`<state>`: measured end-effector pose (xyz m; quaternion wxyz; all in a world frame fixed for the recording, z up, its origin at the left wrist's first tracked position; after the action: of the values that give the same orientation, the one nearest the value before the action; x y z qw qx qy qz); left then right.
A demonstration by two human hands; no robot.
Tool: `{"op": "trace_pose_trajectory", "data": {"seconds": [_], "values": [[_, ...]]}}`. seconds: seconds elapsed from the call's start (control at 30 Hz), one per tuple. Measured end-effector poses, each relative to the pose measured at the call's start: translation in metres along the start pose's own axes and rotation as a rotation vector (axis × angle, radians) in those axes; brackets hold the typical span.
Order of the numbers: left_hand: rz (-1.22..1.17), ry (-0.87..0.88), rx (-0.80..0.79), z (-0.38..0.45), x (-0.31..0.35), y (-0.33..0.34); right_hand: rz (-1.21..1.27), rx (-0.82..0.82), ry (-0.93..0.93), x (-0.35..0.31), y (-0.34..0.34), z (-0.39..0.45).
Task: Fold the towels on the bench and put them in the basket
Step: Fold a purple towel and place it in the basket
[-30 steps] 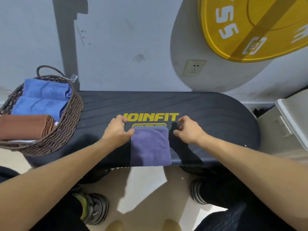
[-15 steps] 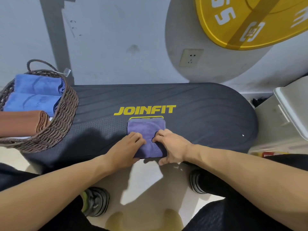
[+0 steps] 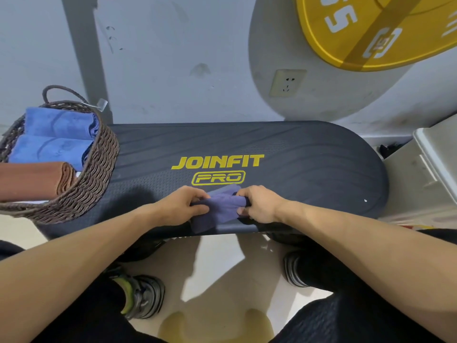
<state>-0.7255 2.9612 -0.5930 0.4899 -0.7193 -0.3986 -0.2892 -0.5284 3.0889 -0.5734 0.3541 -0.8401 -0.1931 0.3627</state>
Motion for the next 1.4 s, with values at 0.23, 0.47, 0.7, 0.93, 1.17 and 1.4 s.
{"op": "trace_pose_trajectory", "data": {"seconds": [0.23,0.47,0.7,0.93,1.17,1.4], "values": [[0.125,-0.074,0.149,-0.007,-0.011,-0.007,0.415,-0.071,0.124,0.017,0.007,0.007],[0.150,-0.258,0.393,-0.006,-0.016,0.009,0.399,0.083,0.250,0.017,0.013,0.013],[0.216,-0.317,0.462,0.004,-0.013,0.018,0.173,0.253,0.337,0.004,0.017,0.010],[0.347,-0.403,0.398,0.013,-0.012,0.005,0.332,0.164,0.483,0.009,0.003,0.017],[-0.022,-0.751,0.152,0.024,-0.002,-0.003,0.211,0.107,0.507,0.002,0.000,0.027],[-0.472,-0.832,0.154,0.028,0.010,-0.012,0.329,0.052,0.532,0.006,-0.001,0.028]]}}
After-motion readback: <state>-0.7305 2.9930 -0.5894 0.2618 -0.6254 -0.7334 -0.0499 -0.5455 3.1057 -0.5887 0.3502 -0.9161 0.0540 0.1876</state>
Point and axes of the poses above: each hand's wrist, its own z-axis towards the middle knuckle, its own y-axis out of the palm, x = y × z, the point moved 1 cm from there along z, towards the middle knuckle
